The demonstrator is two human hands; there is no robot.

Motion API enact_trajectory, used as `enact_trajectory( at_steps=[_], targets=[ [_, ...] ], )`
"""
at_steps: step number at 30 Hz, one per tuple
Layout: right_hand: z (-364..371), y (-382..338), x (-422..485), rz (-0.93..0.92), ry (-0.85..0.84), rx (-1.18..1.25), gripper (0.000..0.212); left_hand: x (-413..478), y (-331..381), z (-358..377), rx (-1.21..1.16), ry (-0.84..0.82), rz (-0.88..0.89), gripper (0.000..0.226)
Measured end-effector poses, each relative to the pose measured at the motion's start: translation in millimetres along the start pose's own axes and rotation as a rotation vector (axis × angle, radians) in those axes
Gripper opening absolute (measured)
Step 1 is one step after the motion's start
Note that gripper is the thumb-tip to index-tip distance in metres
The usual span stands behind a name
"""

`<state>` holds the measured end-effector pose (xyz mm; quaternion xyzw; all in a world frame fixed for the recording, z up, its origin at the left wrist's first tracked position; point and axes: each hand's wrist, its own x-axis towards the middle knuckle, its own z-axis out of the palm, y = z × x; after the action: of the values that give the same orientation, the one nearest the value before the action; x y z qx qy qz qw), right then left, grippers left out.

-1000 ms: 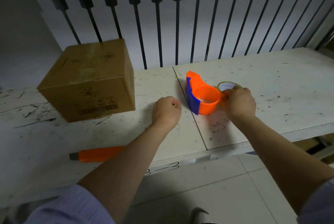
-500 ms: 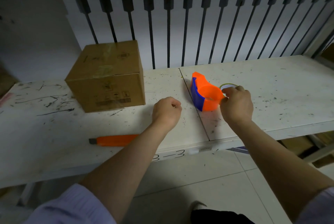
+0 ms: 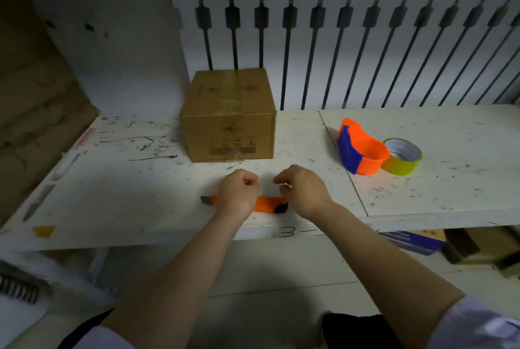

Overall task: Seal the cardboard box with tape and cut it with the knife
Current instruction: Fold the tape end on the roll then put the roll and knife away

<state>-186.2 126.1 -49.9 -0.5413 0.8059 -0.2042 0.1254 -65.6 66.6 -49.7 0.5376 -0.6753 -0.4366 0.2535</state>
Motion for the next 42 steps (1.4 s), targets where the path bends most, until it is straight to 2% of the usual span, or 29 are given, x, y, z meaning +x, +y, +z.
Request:
enact_trajectory(
  at_steps=[3, 5, 8, 14, 18, 20, 23, 25, 28, 34, 38, 42],
  targets=[
    [20, -23, 2, -0.041, -0.191, -0.067, 0.037, 0, -13, -20, -0.056, 0.046, -0.042, 0.019],
    [31, -35, 1, -0.067, -0.251, -0.18, 0.045, 1, -22, -31, -0.07, 0.066, -0.051, 0.018],
    [38, -41, 2, -0.065, -0.218, -0.288, 0.046, -4, -35, -42, -0.086, 0.069, -0.06, 0.018],
    [40, -39, -1, -0.051, -0.191, -0.257, 0.033, -22, -45, -48, -0.275, 0.025, -0.151, 0.014],
    [38, -42, -9, -0.008, -0.121, -0.095, 0.022, -32, -48, -45, -0.353, -0.059, -0.244, 0.017],
    [33, -46, -13, 0.008, -0.109, 0.046, 0.029, -38, -48, -42, -0.369, -0.111, -0.277, 0.018],
    [24, -53, -24, 0.128, -0.187, 0.446, 0.028, -44, -43, -42, -0.44, -0.148, -0.326, 0.02],
    [19, -57, -31, 0.218, -0.274, 0.626, 0.031, -47, -38, -43, -0.513, -0.14, -0.351, 0.02],
    [14, -61, -42, 0.235, -0.335, 0.653, 0.032, -50, -30, -45, -0.609, -0.126, -0.36, 0.027],
    [11, -62, -56, 0.134, -0.287, 0.58, 0.024, -56, -22, -43, -0.689, -0.058, -0.403, 0.02],
    [9, -63, -60, 0.23, -0.291, 0.666, 0.029, -60, -22, -39, -0.781, -0.039, -0.382, 0.019],
    [9, -63, -63, 0.29, -0.329, 0.714, 0.033, -61, -22, -35, -0.767, -0.043, -0.392, 0.019]
  ],
)
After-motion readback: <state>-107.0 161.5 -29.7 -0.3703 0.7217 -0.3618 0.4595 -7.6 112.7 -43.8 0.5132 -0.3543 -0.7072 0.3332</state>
